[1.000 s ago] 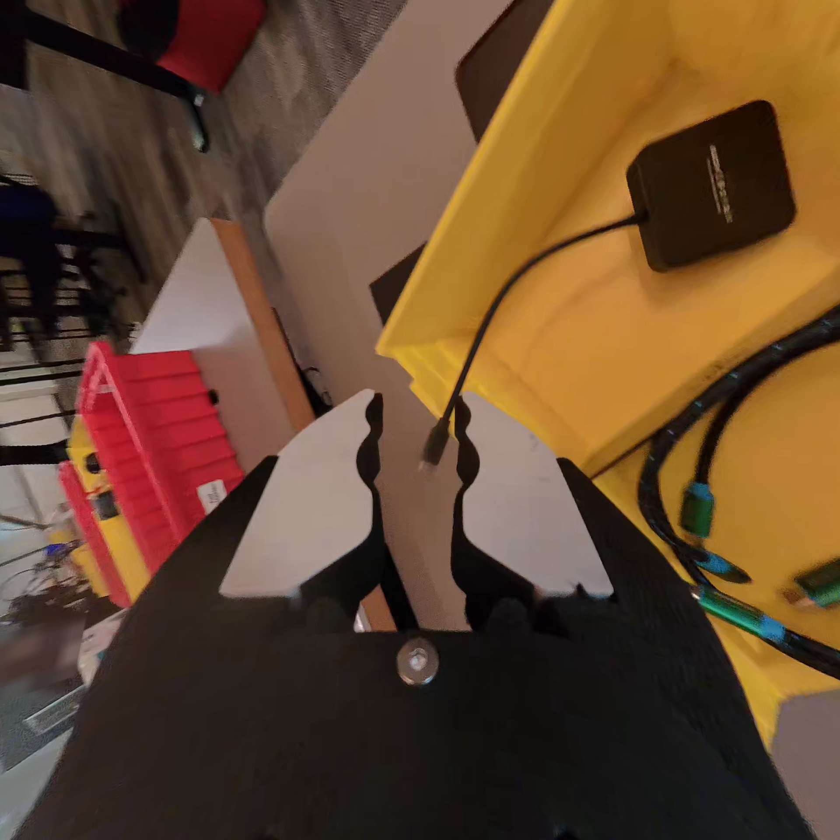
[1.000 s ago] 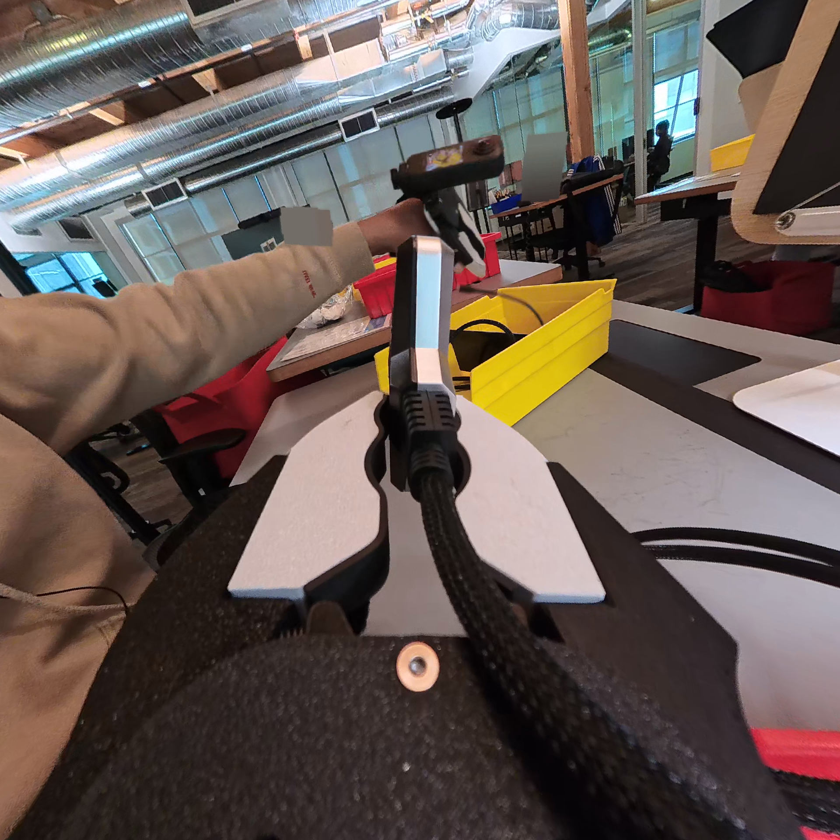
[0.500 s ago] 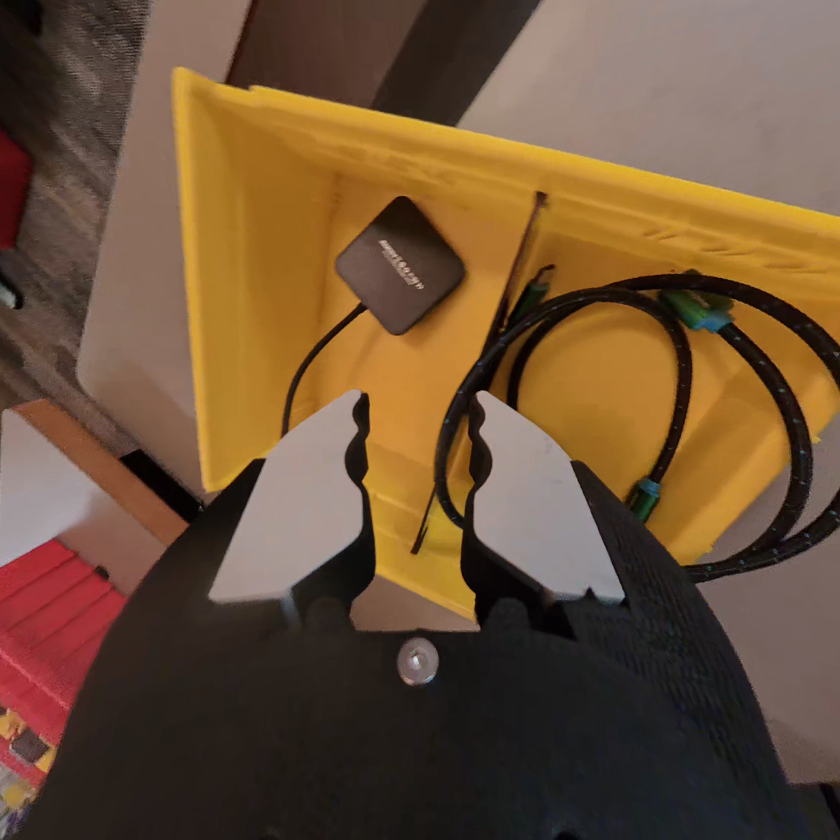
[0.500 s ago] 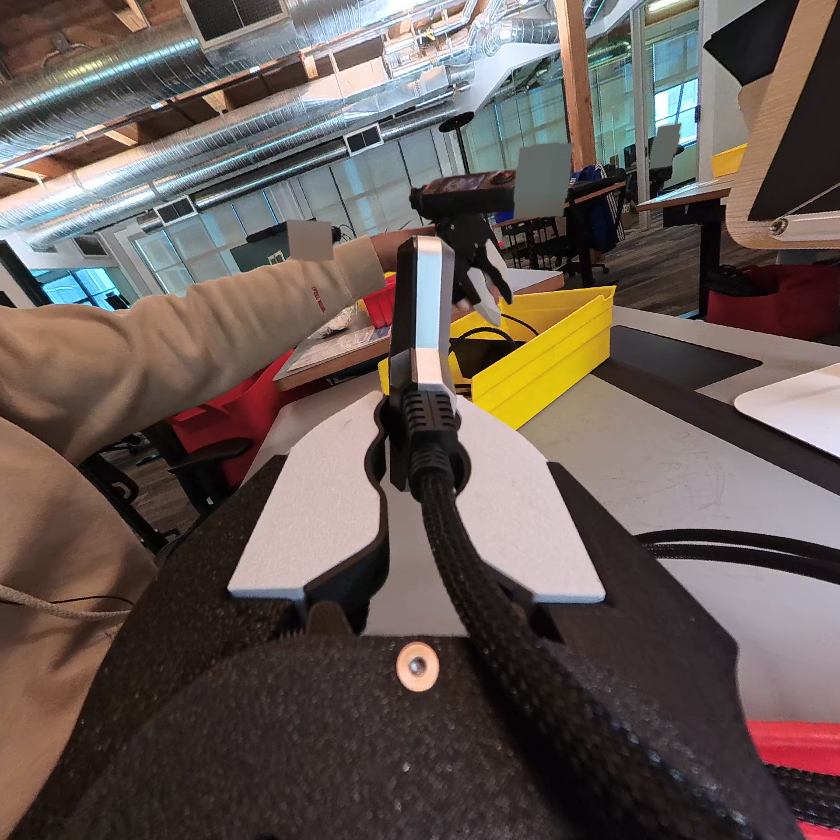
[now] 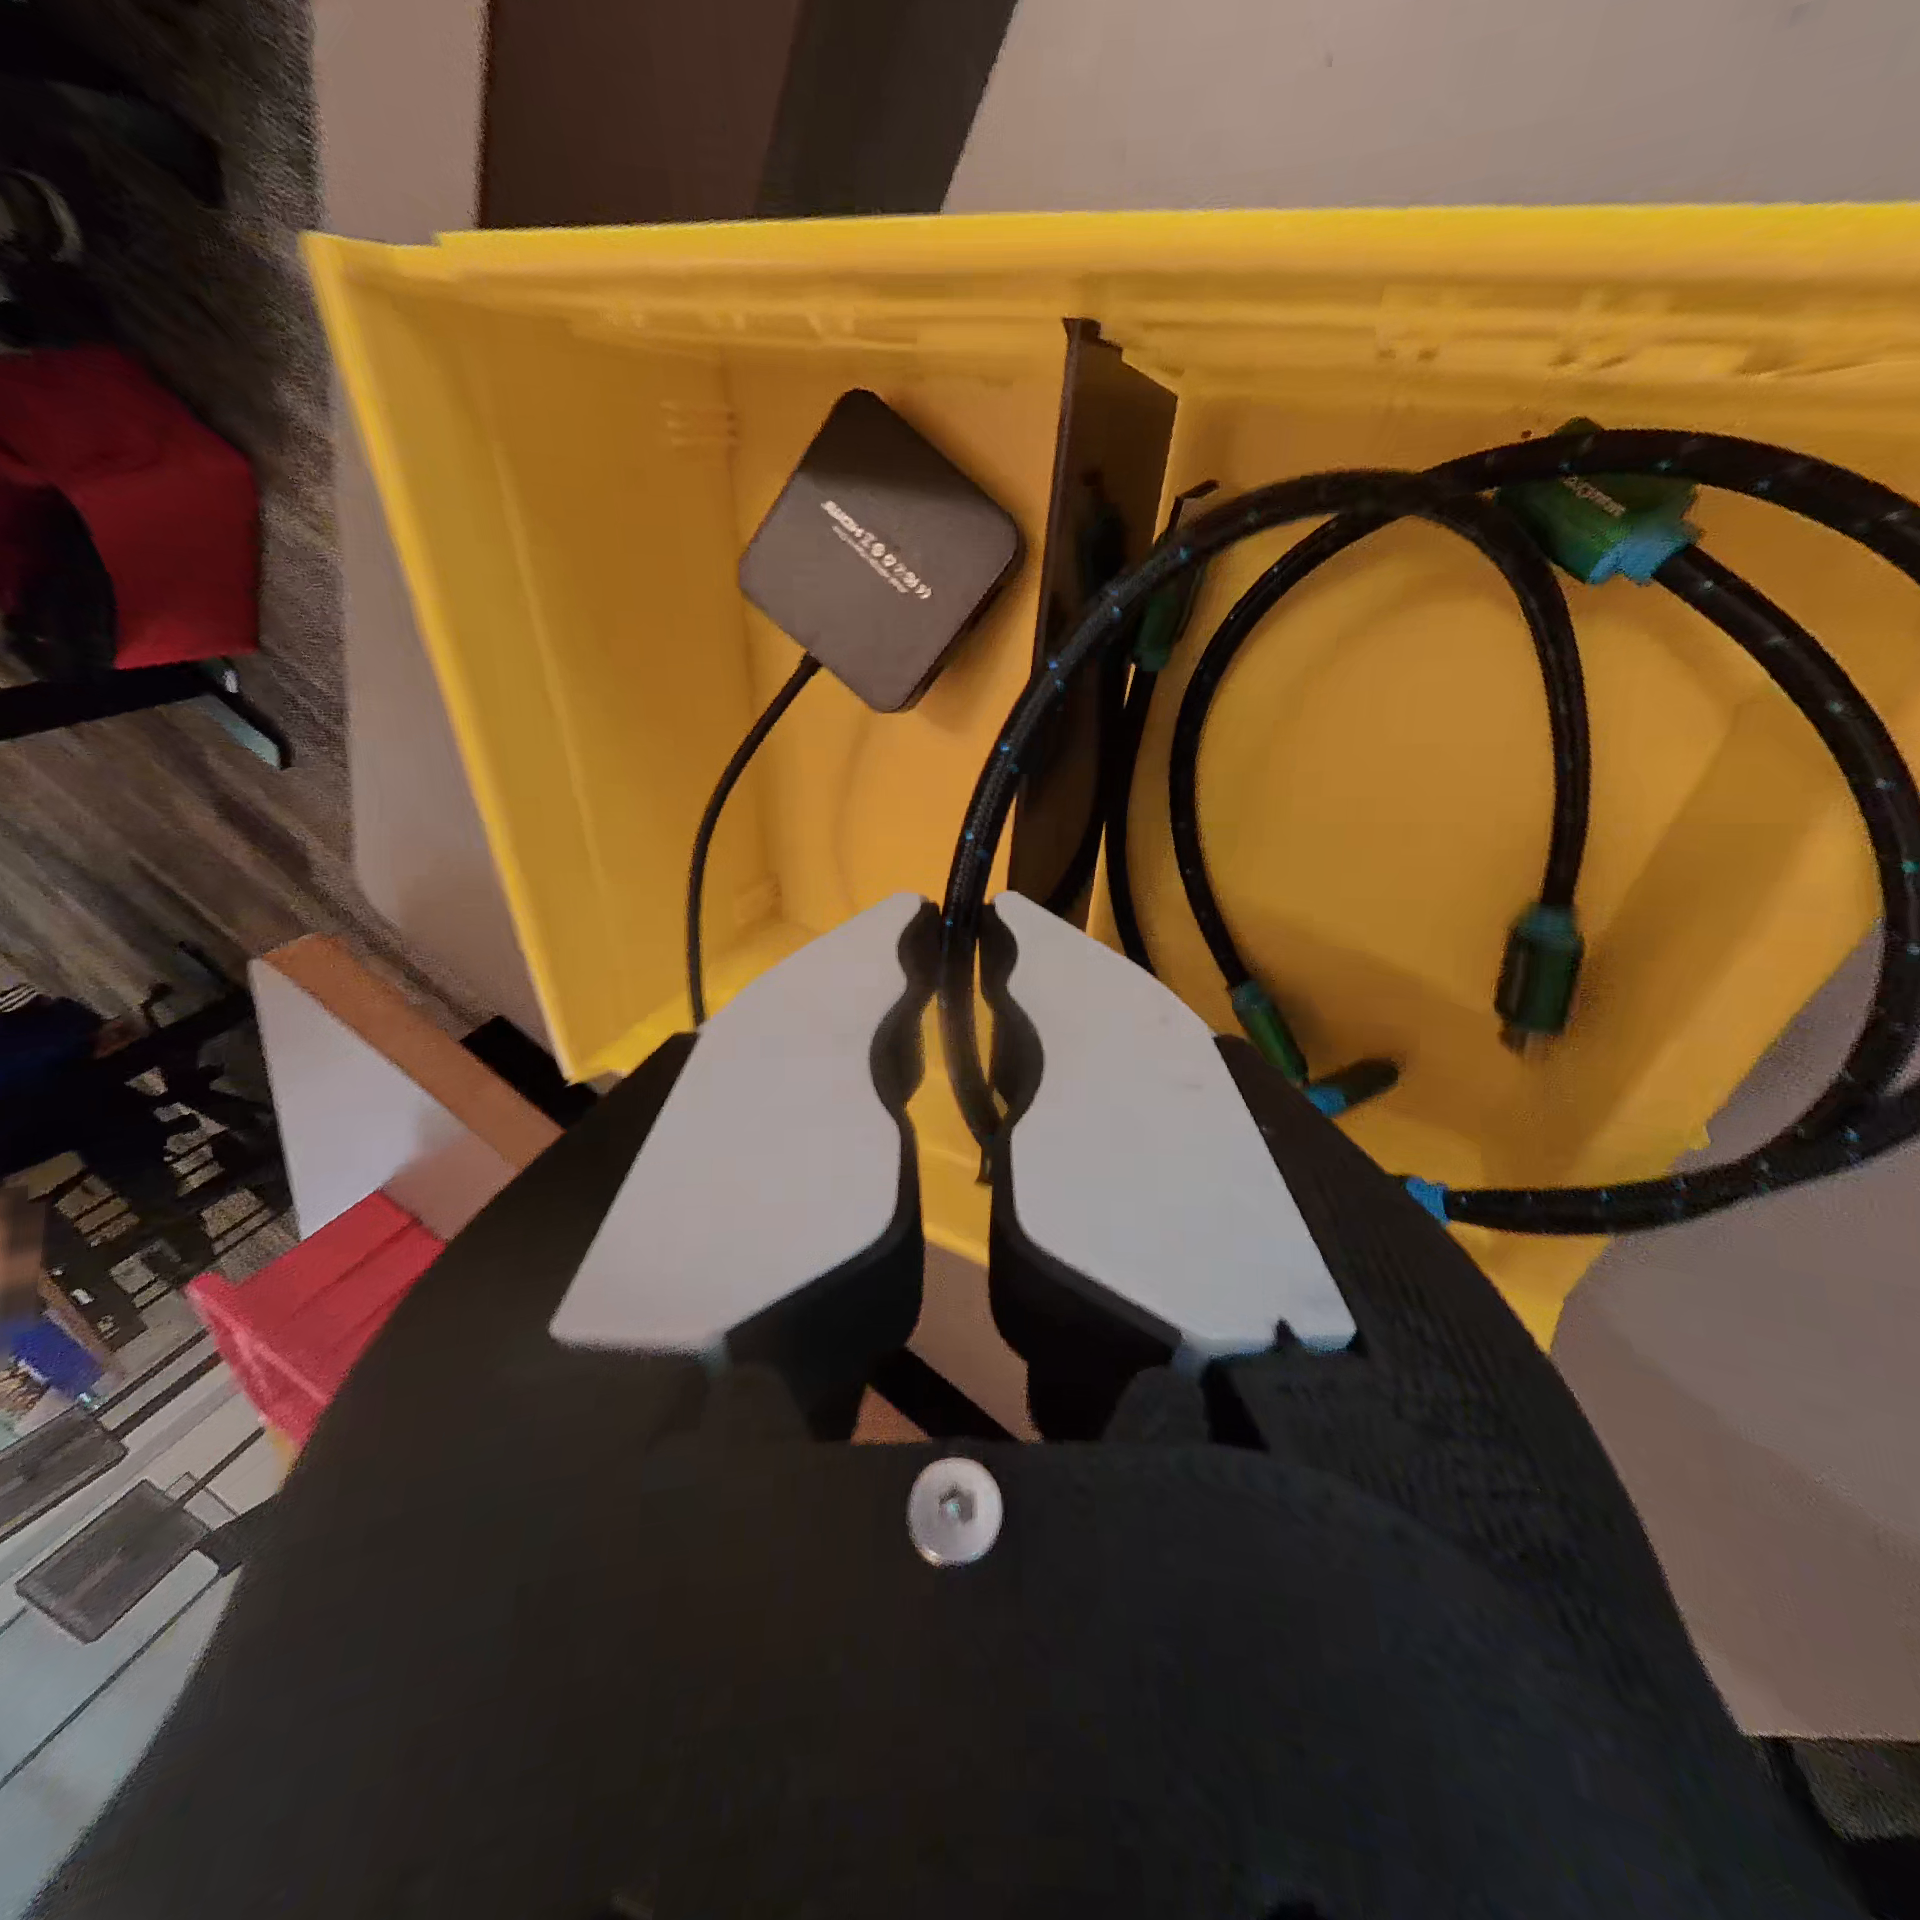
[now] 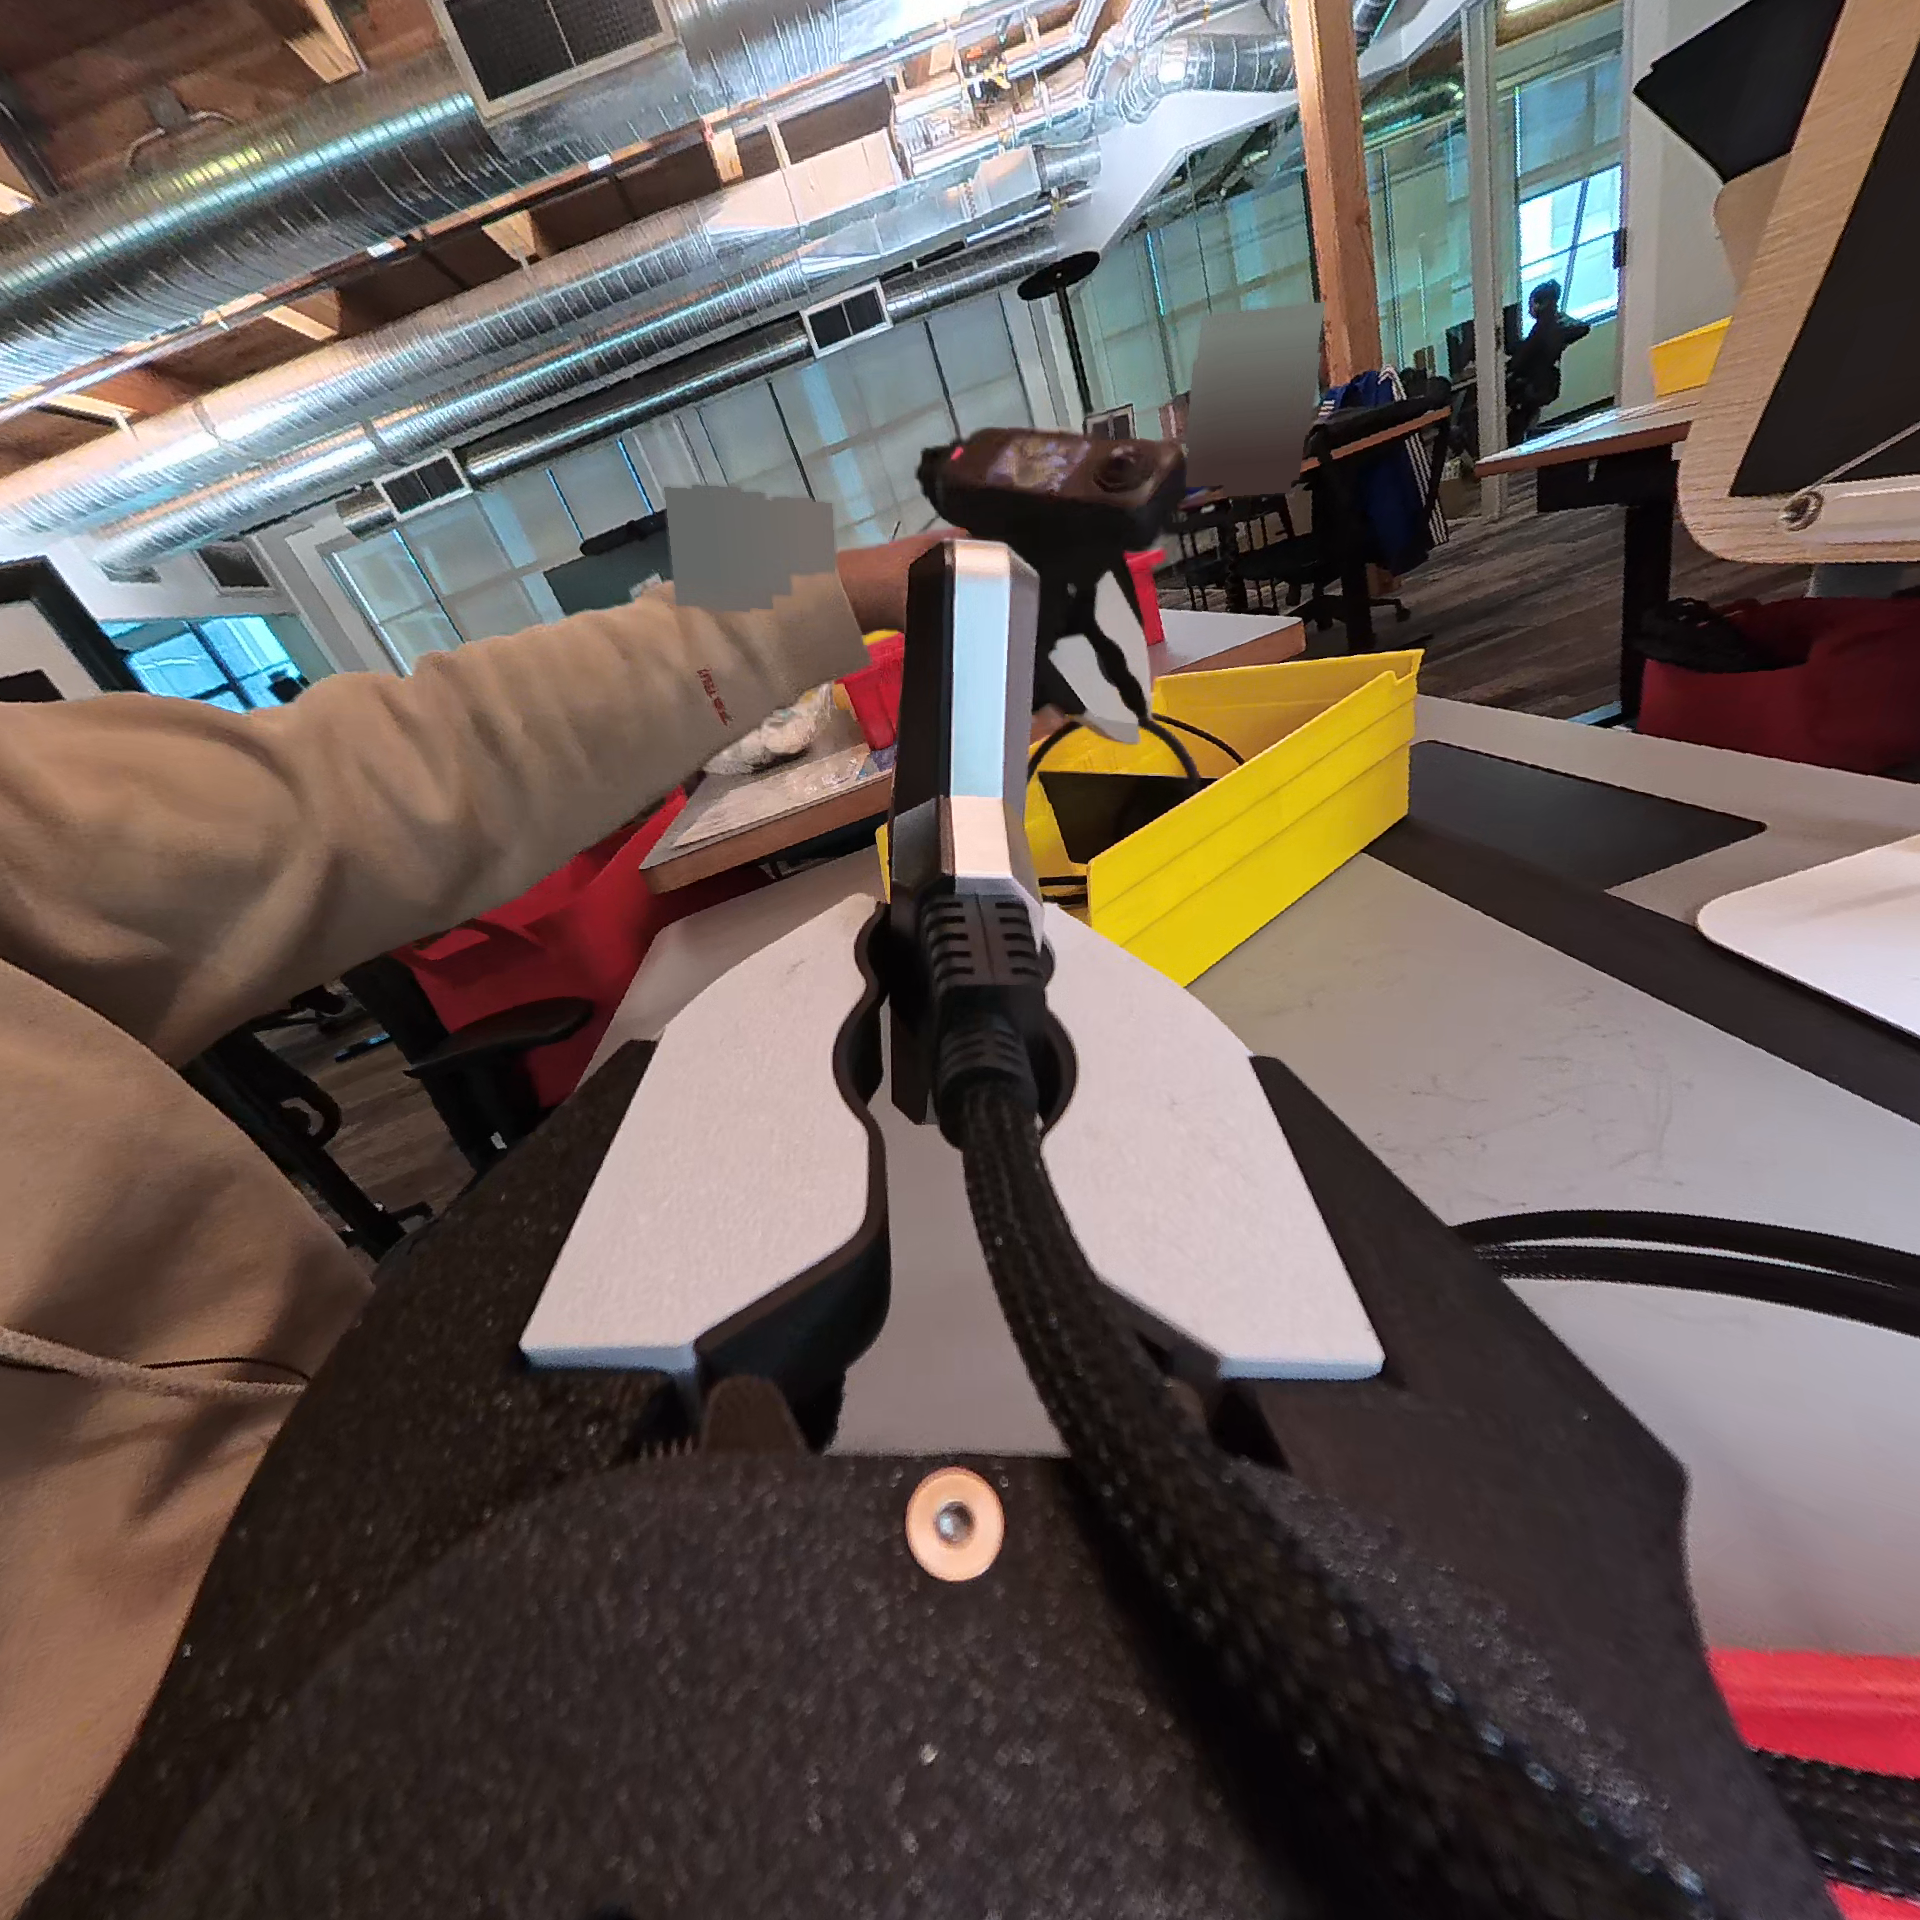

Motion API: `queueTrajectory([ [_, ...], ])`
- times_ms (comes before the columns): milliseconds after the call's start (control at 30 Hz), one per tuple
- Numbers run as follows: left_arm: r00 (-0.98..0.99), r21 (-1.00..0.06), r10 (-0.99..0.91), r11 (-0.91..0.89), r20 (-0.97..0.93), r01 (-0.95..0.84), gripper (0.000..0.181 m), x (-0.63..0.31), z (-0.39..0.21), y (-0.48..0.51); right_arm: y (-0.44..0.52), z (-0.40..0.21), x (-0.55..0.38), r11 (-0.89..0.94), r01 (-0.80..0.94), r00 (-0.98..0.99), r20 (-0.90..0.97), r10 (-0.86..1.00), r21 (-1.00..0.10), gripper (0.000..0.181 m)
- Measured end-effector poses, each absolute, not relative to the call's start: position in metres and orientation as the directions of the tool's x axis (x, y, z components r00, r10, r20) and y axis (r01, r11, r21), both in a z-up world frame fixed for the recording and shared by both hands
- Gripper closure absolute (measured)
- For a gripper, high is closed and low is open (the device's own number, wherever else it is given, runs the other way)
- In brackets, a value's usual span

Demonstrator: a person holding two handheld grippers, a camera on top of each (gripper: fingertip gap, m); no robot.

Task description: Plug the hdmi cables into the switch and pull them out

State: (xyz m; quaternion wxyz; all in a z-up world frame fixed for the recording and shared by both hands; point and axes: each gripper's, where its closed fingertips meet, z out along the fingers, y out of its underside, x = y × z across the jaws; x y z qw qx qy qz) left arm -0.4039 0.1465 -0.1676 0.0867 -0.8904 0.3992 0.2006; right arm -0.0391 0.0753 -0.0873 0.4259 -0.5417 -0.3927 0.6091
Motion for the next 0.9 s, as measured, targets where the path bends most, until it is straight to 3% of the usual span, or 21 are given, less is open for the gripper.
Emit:
queueTrajectory([
  [33, 0.596, -0.006, -0.666, -0.665, -0.448, -0.747, 0.174, -0.403, -0.156, 0.145, 0.076, -0.087, -0.039, -0.330, -0.096, -0.051, -0.327, 0.944, -0.939, 0.159],
  [233, 0.575, -0.168, -0.512, -0.636, -0.638, -0.753, 0.174, -0.389, -0.055, 0.140, 0.080, -0.080, -0.032, -0.341, -0.132, -0.049, -0.338, 0.940, -0.931, 0.159],
  [367, 0.664, -0.396, -0.415, -0.565, -0.622, -0.724, 0.174, -0.353, 0.005, 0.129, 0.082, -0.072, -0.025, -0.350, -0.165, -0.053, -0.346, 0.937, -0.922, 0.158],
  [467, 0.781, -0.598, -0.460, -0.506, -0.423, -0.622, 0.174, -0.303, 0.014, 0.111, 0.083, -0.064, -0.019, -0.344, -0.184, -0.054, -0.340, 0.939, -0.921, 0.158],
  [600, 0.838, -0.800, -0.545, -0.515, 0.026, -0.310, 0.174, -0.229, -0.011, 0.083, 0.086, -0.054, -0.009, -0.346, -0.204, -0.045, -0.344, 0.938, -0.916, 0.158],
  [767, 0.722, -0.747, -0.483, -0.662, 0.496, 0.070, 0.174, -0.178, -0.108, 0.054, 0.090, -0.047, 0.003, -0.350, -0.209, -0.038, -0.350, 0.936, -0.913, 0.158],
  [900, 0.659, -0.651, -0.370, -0.719, 0.655, 0.244, 0.172, -0.183, -0.171, 0.046, 0.092, -0.049, 0.008, -0.324, -0.187, -0.011, -0.327, 0.945, -0.928, 0.158],
])
